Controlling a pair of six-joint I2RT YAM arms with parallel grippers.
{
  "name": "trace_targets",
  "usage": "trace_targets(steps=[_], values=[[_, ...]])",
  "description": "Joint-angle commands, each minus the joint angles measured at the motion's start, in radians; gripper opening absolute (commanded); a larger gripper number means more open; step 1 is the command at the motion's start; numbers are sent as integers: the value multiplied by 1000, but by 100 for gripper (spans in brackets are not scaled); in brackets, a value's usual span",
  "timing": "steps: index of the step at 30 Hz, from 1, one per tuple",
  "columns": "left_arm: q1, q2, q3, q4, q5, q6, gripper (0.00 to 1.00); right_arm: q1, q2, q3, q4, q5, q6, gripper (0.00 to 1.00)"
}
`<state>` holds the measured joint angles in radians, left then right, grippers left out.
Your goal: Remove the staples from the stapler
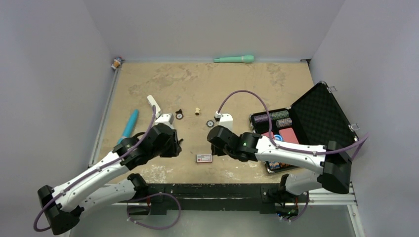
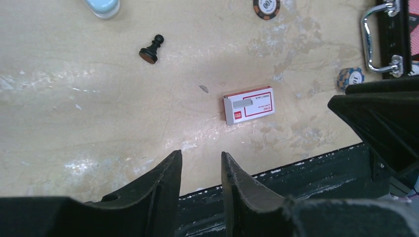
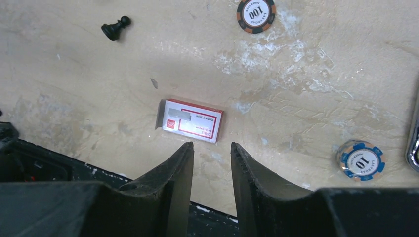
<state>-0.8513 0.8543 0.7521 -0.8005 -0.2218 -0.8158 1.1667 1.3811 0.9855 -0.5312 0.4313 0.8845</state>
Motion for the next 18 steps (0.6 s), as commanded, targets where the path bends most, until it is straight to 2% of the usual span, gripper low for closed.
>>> trace_targets(steps=[1,3,5,7,8,10,15,18], values=[[2,-119,101,-152,-39,72,41,6,-74,31,-60,54,5,38],[4,-167,130,-188,-53,102,46,6,-104,29,-64,57,2,41],[6,-214,152,-204,-69,143,55,7,-138,28,-65,60,-3,50],[8,-242,177,-244,-118,186,65,10,-175,30,-63,62,-9,72],[9,-249,190,-271,-177,198,70,14,-196,29,-59,63,-12,78],[10,-266,213,-293,-221,219,76,16,-247,26,-52,61,-23,96],[15,-294,249,-328,-299,273,87,16,-345,31,-41,72,-50,99],[17,-310,251,-345,-330,286,92,16,-406,27,-45,130,-25,99]])
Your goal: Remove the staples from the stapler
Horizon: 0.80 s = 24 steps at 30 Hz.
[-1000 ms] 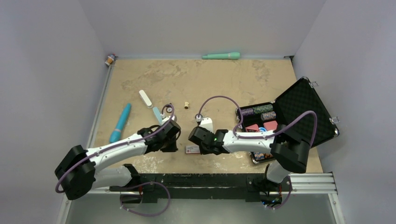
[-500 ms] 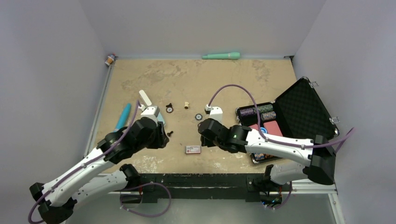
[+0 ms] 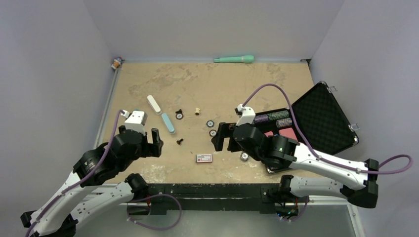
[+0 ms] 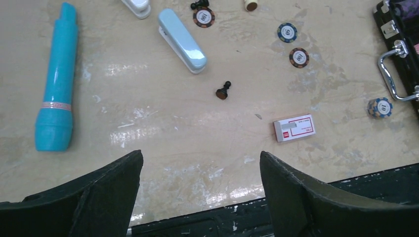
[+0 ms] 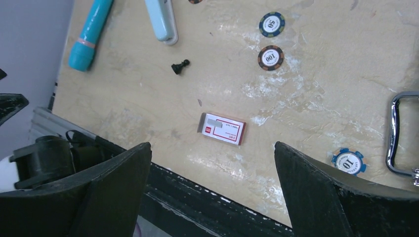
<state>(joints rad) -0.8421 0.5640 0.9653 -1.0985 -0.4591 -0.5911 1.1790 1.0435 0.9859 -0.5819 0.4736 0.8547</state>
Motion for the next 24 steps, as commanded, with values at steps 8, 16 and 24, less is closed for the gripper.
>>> trace_targets(steps=[8,16,24], values=[[8,-17,10,-20,-81,73,94,3,-124,-3,86,230,25,99],[7,6,1,-16,-102,81,99,3,131,185,112,145,-146,99],[7,-40,-10,-10,-118,82,100,4,117,104,652,-64,-265,99]])
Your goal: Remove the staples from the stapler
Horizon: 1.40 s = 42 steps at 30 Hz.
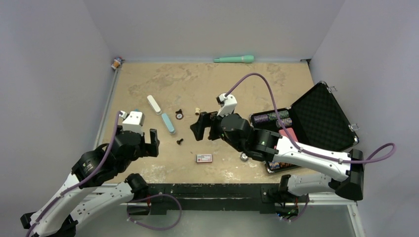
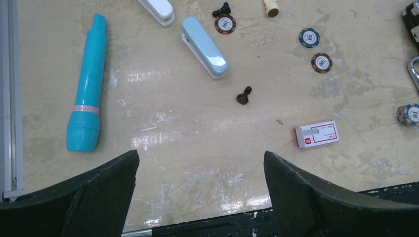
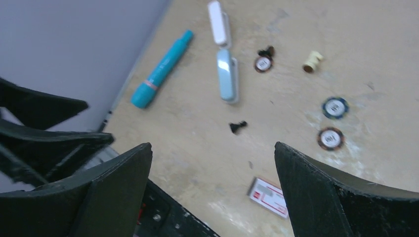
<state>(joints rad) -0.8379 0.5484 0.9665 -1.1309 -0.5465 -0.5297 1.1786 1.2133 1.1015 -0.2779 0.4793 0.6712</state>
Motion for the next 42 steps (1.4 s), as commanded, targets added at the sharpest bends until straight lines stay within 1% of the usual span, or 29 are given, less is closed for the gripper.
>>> trace_targets(steps=[1,2,4,5,7,8,10,12,13,15,17,21,24,27,32,35,38,42], values=[[3,-26,-12,23,-31,20,100,3,-47,-11,382,-29,-88,99],[2,-27,-14,24,-30,22,100,3,-35,-9,410,-2,-97,99],[2,-25,-13,26,-29,23,100,3,5,43,394,-20,-196,99],[3,-24,-14,26,-29,25,100,-1,29,91,339,-39,-232,99],[3,-23,-14,26,-29,26,100,-16,77,182,193,-47,-252,99],[3,-22,-15,26,-29,26,100,-22,91,206,148,-44,-259,98],[3,-22,-16,26,-27,24,100,-40,79,189,125,-49,-280,98],[2,-22,-17,26,-28,25,100,-80,32,131,159,-80,-308,98],[3,-23,-17,26,-27,25,100,-110,1,99,177,-96,-316,99],[3,-23,-17,27,-26,24,100,-218,-65,25,211,-128,-344,99],[3,-21,-16,29,-24,25,100,-327,-113,-8,225,-144,-383,99],[3,-12,-17,32,-19,30,100,-535,-127,-25,227,-159,-471,99],[3,-7,-17,31,-20,32,100,-684,-119,-45,246,-267,-478,99],[3,-6,-17,31,-21,31,100,-770,-128,-84,272,-347,-465,99],[3,5,-18,33,-16,33,100,-800,-175,-185,330,-469,-411,99],[3,11,-16,35,-11,34,100,-800,-221,-292,389,-607,-345,99],[3,14,-17,39,-9,36,100,-799,-256,-351,407,-658,-313,99],[3,12,-15,31,-19,30,100,-799,-303,-368,400,-683,-321,99]])
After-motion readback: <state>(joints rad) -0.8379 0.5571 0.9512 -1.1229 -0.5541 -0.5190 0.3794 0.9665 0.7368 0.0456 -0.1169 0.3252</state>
